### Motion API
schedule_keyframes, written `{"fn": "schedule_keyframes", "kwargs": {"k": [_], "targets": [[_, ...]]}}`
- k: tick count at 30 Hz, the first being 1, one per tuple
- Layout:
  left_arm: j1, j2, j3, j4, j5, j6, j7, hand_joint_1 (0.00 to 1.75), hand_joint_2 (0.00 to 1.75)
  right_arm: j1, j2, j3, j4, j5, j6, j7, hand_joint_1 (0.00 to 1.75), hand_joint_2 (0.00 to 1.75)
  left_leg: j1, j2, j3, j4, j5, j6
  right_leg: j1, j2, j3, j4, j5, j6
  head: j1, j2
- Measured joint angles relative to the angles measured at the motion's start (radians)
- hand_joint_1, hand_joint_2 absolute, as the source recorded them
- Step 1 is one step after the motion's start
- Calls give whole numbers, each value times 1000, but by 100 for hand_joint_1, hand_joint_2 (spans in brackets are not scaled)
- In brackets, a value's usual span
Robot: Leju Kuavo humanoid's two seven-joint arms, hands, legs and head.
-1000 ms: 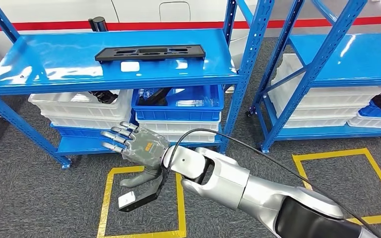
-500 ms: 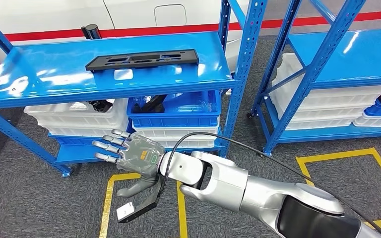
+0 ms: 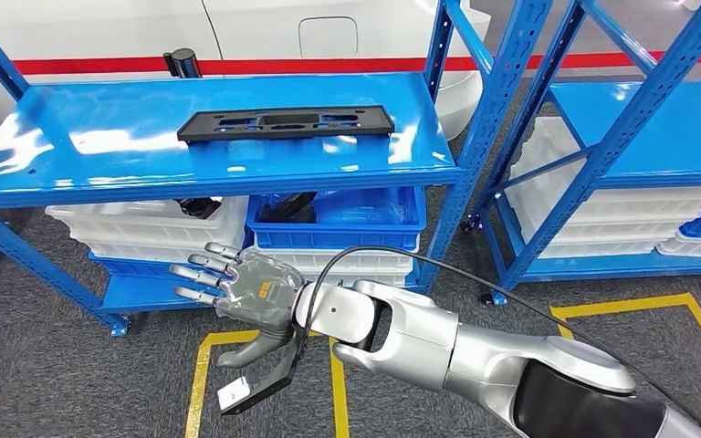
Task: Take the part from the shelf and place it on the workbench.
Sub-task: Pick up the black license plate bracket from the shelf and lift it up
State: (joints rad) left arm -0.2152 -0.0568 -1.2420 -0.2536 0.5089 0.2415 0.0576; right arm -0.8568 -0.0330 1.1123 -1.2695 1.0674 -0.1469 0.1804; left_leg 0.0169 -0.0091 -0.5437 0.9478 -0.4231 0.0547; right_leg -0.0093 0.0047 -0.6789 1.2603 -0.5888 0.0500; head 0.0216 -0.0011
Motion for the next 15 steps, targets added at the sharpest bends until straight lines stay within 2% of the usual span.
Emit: {"fn": "schedule_keyframes", "kwargs": {"k": [1, 2, 4, 5, 6, 7, 8, 9, 10, 11, 12, 14, 15], "targets": [[2, 0, -1, 0, 0, 0, 0, 0, 0, 1, -2, 2, 0, 0, 0, 0, 0, 0, -2, -1, 10, 0, -8, 0, 1, 0, -16, -5, 20, -3, 0, 0], [3, 0, -1, 0, 0, 0, 0, 0, 0, 1, -3, 3, 0, 0, 0, 0, 0, 0, -5, -2, 22, 0, -17, 0, 3, 0, -13, -47, 61, -9, 0, 0], [2, -1, -3, 1, 0, 0, 0, 0, 0, 1, -5, 4, 0, 0, 0, 0, 0, 0, -9, -5, 48, 0, -35, -2, 12, 0, 27, -191, 163, -30, -1, 0], [1, -2, -4, 1, 0, 0, 0, 0, 0, 0, -5, 4, 0, 0, 0, 0, 0, 0, -10, -6, 56, -1, -43, -6, 18, 1, 45, -246, 181, -38, -2, 0], [0, -3, -4, 1, -1, 0, 1, 0, 0, -1, -6, 5, 0, -1, 1, 0, 0, 0, -10, -7, 60, -4, -50, -11, 23, 1, 58, -280, 186, -44, -3, 0], [-1, -4, -5, 1, -2, -1, 1, 0, 0, -1, -7, 6, -1, -1, 1, 0, 0, 0, -10, -7, 63, -3, -51, -17, 26, 1, 64, -294, 180, -48, -4, 0], [-1, -4, -6, 1, -2, -1, 2, 0, 0, -2, -8, 6, -1, -1, 1, 0, 0, 0, -11, -7, 66, -1, -50, -23, 25, 2, 72, -301, 175, -51, -4, 0], [-2, -5, -6, 1, -3, -2, 2, 0, 0, -3, -8, 7, -2, -1, 1, 0, 0, 0, -10, -6, 70, 5, -52, -28, 22, 2, 84, -309, 183, -55, -3, 0], [-2, -5, -7, 1, -3, -2, 2, 0, 0, -4, -8, 7, -3, -1, 0, 1, 0, 0, -10, -5, 70, 23, -55, -31, 18, 1, 96, -315, 185, -59, -3, 0], [-4, -5, -7, 1, -3, -1, 2, 0, 0, -6, -8, 7, -4, -1, 0, 1, 0, 0, -9, -4, 56, 57, -68, -36, 14, 0, 108, -318, 182, -62, -4, 0], [-5, -5, -7, 1, -3, -1, 2, 0, 0, -7, -7, 8, -5, -1, 0, 1, 0, 0, -7, -2, 27, 111, -89, -40, 11, -1, 117, -320, 178, -64, -5, 0], [-6, -4, -7, 1, -3, -1, 2, 0, 0, -7, -7, 9, -6, -1, 0, 1, 0, 0, -2, -2, -61, 246, -139, -52, 10, 0, 128, -320, 166, -65, -7, 0], [-4, -4, -8, 1, -3, -1, 2, 0, 0, -4, -7, 10, -6, -1, 0, 1, 0, 0, 0, -1, -98, 287, -151, -57, 9, 1, 133, -320, 159, -63, -7, 0]]}}
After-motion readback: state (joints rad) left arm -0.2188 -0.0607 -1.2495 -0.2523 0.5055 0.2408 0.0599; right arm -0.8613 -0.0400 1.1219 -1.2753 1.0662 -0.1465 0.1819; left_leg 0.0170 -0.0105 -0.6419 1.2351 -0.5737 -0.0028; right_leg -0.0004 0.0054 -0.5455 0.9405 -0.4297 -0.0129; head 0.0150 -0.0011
